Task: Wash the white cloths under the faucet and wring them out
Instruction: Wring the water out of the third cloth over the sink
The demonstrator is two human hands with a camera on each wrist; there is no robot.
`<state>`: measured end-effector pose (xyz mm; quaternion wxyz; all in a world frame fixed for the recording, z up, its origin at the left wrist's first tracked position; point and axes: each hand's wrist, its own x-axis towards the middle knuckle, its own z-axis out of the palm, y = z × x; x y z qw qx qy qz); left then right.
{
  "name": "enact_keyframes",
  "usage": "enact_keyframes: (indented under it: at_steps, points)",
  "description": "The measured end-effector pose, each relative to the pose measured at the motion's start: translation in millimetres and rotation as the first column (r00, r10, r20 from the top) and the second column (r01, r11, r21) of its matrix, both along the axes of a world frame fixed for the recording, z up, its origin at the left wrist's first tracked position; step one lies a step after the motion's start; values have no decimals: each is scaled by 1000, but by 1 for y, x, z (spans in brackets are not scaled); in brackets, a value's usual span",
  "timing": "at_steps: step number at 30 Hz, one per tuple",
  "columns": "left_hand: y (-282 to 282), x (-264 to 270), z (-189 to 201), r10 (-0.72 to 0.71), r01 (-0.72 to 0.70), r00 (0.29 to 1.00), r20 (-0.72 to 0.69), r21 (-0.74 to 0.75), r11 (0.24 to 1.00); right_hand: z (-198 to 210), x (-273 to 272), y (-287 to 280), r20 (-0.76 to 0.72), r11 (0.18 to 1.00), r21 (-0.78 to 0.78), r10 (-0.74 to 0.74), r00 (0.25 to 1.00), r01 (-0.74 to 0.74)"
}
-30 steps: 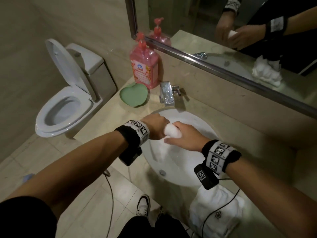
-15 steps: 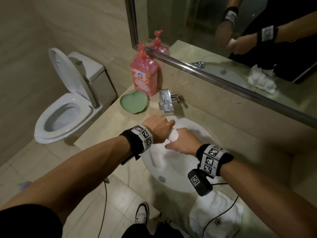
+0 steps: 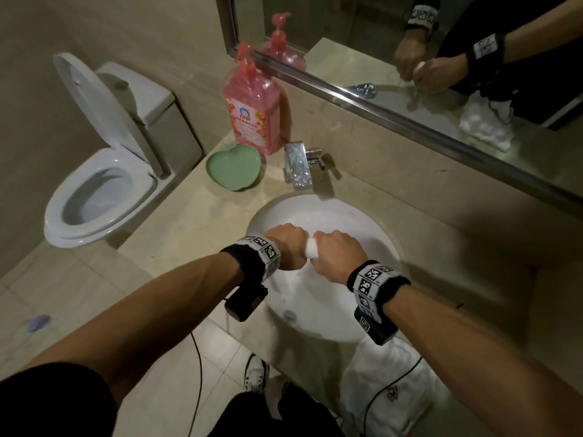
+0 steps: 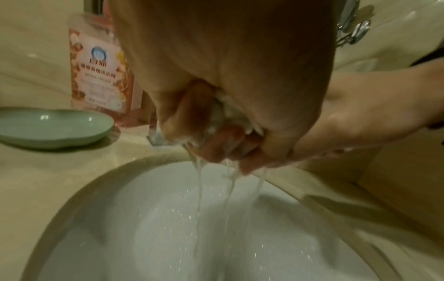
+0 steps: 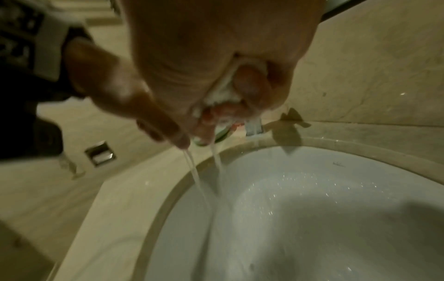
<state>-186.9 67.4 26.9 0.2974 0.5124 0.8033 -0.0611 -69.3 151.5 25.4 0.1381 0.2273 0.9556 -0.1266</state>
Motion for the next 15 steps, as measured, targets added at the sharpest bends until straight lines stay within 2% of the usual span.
enact_keyframes:
  at_steps: [1,3,5,6,7,8,9,10,11,12,15]
  points:
    - [1,-5,3,-12,12,1000,6,23,1000,3,-2,3,-5,998,-55,-32,999,32]
    - [1,-16,12,-29,26,999,41,65,998,14,-3,13,-19,957,-273,-111,994,102]
    - [0,-28,24,-14,6,993,121,69,998,28,-2,23,-59,860,-499,-160,985,109]
    - [-1,-34,32,14,-28,976,218,64,998,36,-2,27,-94,819,-565,-179,979,95]
    - [-4,-38,39,55,-84,925,376,59,995,43,-2,30,-131,796,-600,-199,971,82]
    - [-6,-41,46,107,-157,823,558,43,987,50,-2,33,-168,774,-628,-230,958,76]
    - [-10,-42,53,151,-227,707,691,20,974,57,-4,34,-190,746,-661,-269,944,80]
    - [-14,-43,60,177,-282,637,751,13,959,63,-5,35,-197,706,-702,-316,928,91]
    - [-17,-45,67,185,-318,635,750,35,947,69,-6,35,-201,679,-727,-350,915,100]
    - [-20,-47,72,180,-340,664,726,78,937,74,-7,34,-213,671,-734,-377,901,108]
    - [-31,-56,80,106,-309,807,581,263,914,87,-10,27,-263,690,-714,-418,870,116]
